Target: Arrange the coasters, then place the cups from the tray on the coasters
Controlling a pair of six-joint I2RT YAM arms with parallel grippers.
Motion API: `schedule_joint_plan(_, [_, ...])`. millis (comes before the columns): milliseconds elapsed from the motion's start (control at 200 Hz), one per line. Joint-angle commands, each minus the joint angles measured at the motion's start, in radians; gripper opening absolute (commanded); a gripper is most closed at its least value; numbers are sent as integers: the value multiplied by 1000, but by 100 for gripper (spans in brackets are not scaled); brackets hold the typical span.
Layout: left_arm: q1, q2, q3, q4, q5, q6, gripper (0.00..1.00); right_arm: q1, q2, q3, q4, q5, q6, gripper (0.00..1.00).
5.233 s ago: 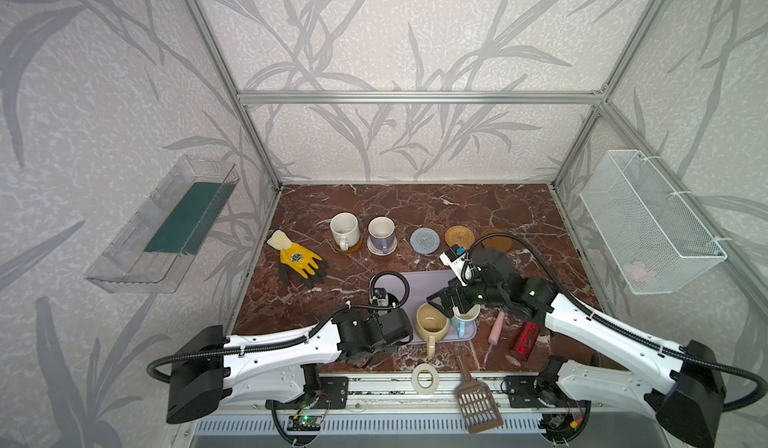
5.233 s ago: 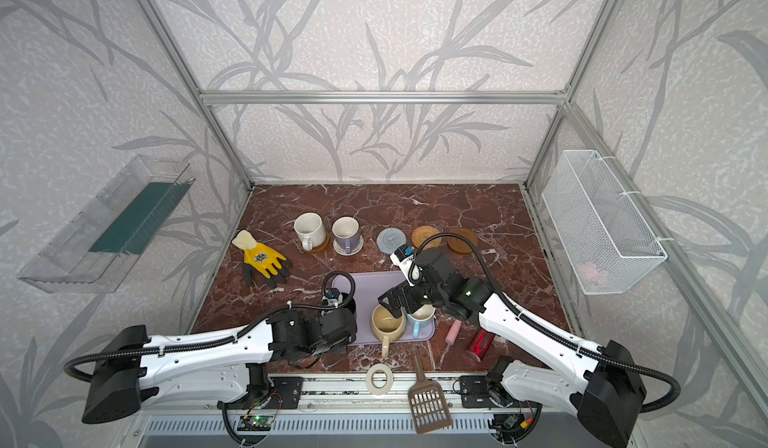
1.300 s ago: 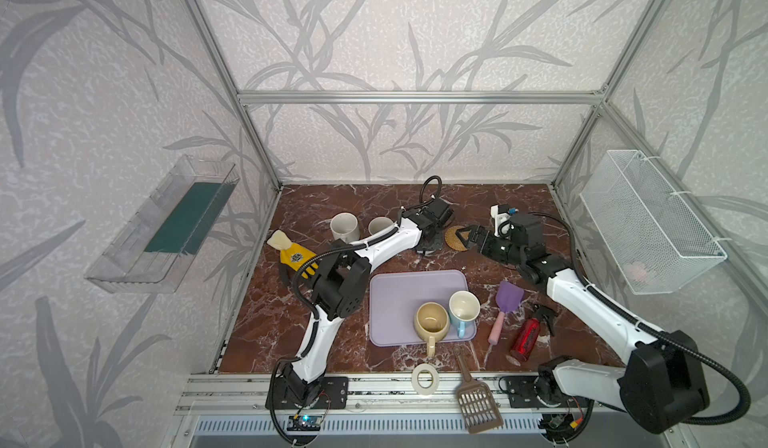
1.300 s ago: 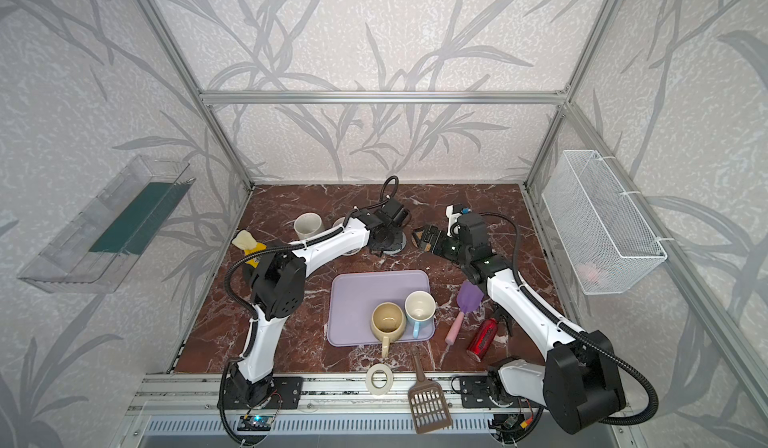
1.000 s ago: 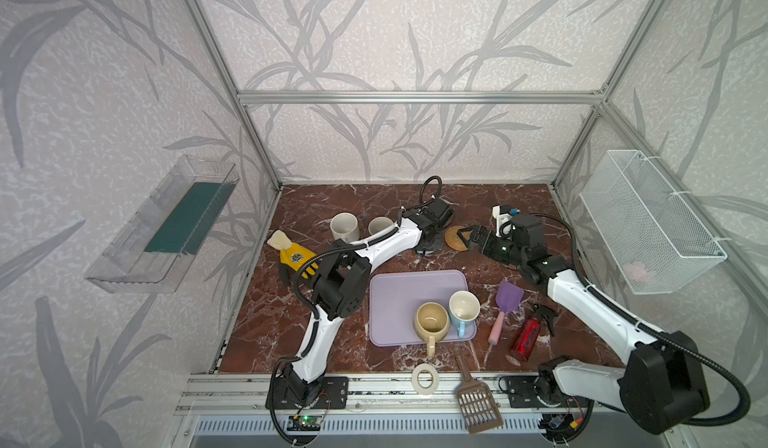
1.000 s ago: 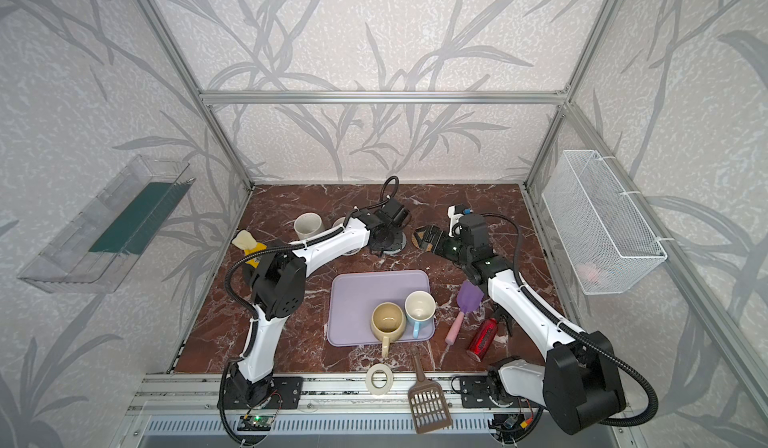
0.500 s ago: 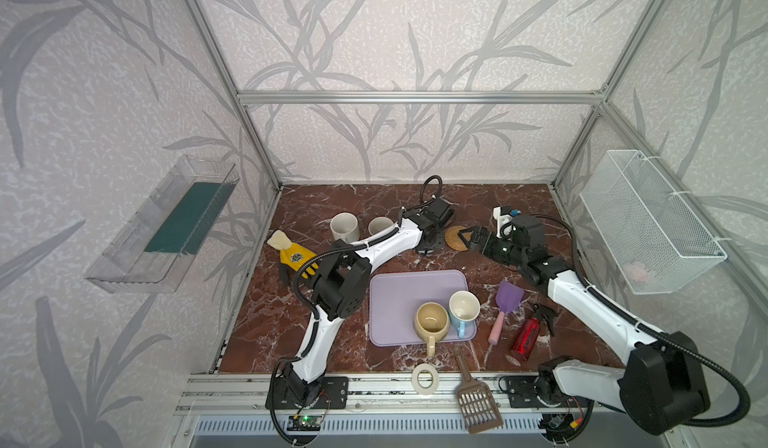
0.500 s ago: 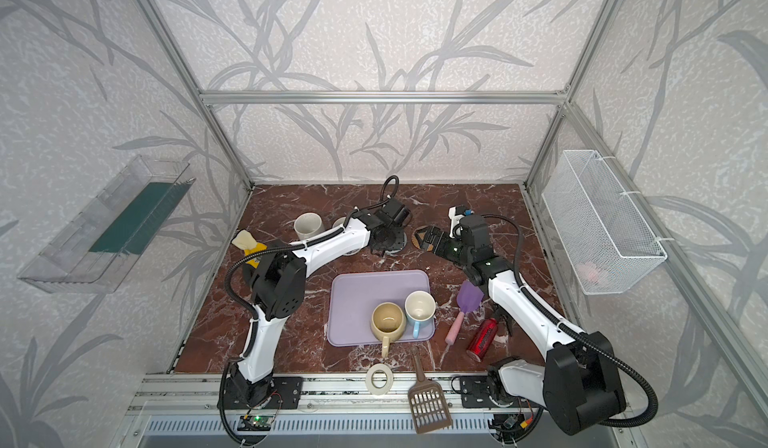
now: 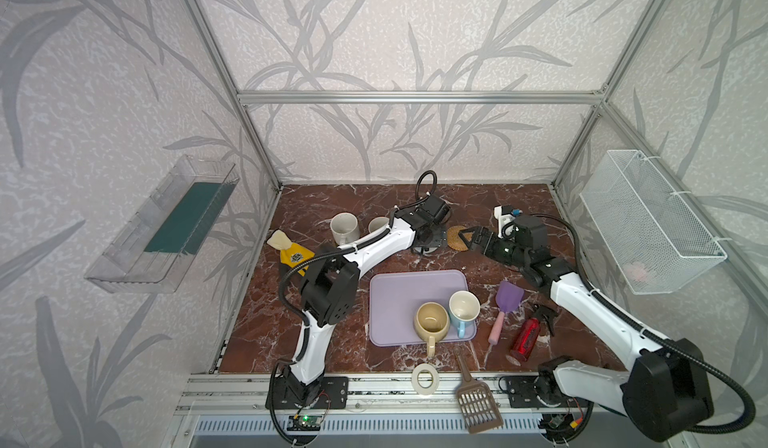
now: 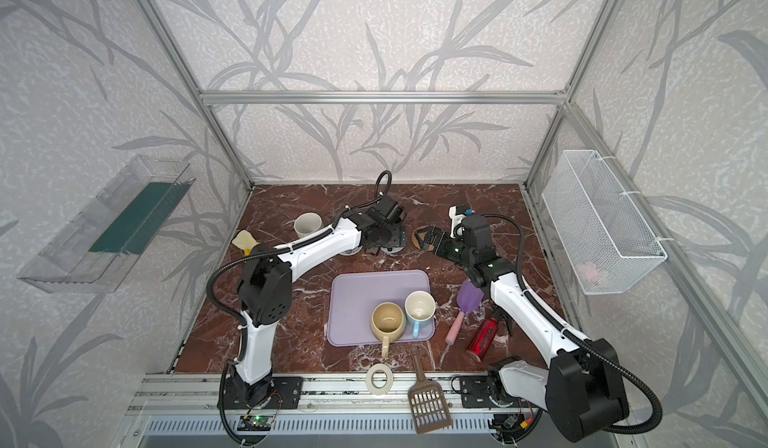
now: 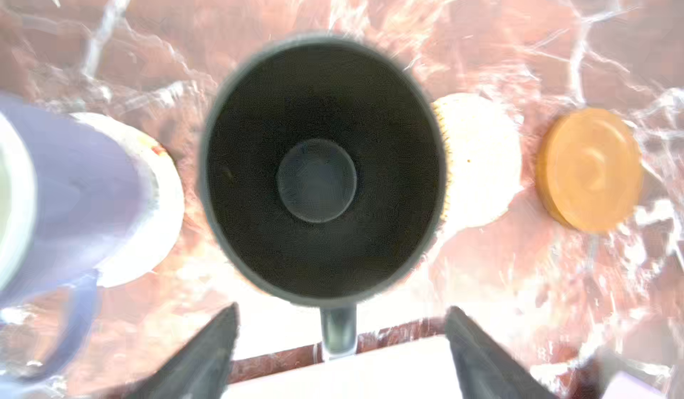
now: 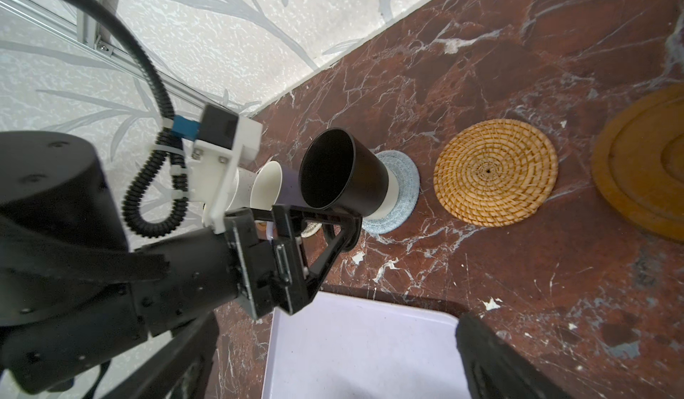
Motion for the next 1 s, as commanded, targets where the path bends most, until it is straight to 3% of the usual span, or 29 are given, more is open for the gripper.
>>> schedule_joint_plan(0, [4, -104, -50, 31, 36, -10, 99, -5, -36, 11, -62, -4, -40, 99])
schedule_joint_plan(325, [5, -365, -334, 203, 226, -13, 99, -5, -102, 40, -189, -41, -192, 99])
schedule_joint_plan(525, [7, -505, -435, 214, 295, -28, 99, 36, -133, 138, -409, -31, -252, 99])
schedule_joint_plan(725, [8, -614, -524, 196, 394, -39, 99, 180, -197, 183, -571, 96, -268, 99])
schedule_joint_plan(1000, [8, -774, -670, 194, 454, -84, 99, 484, -252, 248, -771, 349, -262, 97])
